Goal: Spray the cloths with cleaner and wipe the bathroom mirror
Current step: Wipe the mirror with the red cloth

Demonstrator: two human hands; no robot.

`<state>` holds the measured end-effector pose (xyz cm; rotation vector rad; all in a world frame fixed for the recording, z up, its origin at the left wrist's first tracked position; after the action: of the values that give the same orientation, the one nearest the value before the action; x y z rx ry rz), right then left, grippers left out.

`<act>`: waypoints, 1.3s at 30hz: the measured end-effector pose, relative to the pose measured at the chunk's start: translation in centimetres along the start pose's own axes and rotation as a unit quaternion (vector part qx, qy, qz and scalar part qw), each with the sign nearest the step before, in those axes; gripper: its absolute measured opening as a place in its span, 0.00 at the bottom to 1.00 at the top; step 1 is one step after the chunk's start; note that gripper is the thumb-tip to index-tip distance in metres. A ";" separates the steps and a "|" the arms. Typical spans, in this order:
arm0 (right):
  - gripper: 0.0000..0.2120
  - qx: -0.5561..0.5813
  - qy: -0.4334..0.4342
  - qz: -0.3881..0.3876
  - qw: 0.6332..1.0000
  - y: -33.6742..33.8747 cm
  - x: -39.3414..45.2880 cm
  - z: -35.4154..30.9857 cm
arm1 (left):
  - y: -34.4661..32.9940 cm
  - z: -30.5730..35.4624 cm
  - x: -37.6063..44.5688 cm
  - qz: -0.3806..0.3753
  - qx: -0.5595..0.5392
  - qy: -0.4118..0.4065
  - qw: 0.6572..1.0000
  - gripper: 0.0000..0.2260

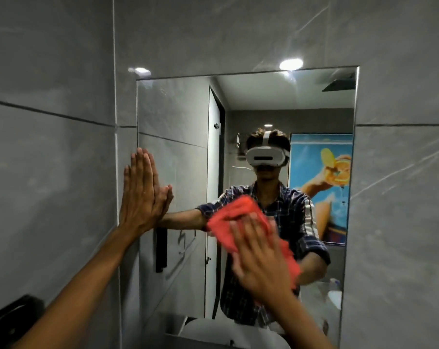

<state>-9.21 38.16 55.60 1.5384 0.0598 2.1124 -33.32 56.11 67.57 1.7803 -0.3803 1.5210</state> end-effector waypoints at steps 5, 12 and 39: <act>0.35 0.065 -0.326 0.096 0.938 4.8 6.5 9.9 | -1.0 -0.7 -3.0 -0.011 -0.007 0.017 1.000 0.36; 0.36 0.048 -0.092 0.045 0.994 4.4 13.8 4.3 | -0.8 -0.1 -6.3 -0.039 -0.016 0.012 0.999 0.35; 0.38 0.097 0.074 -0.011 0.992 3.4 21.4 -4.1 | -1.4 -0.6 -4.7 0.016 0.003 -0.021 1.000 0.38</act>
<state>-18.82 45.60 74.04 1.4749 0.3427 2.2550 -34.04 56.35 62.69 1.8208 -0.4273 1.5101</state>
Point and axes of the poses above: each hand's wrist, its own x-axis towards the middle knuckle, its own y-axis out of the back of the hand, z = x × y, the point moved 3 cm from there along x, towards the middle knuckle, and after that the axes turned 6 degrees about -z, right-handed, at the moved point
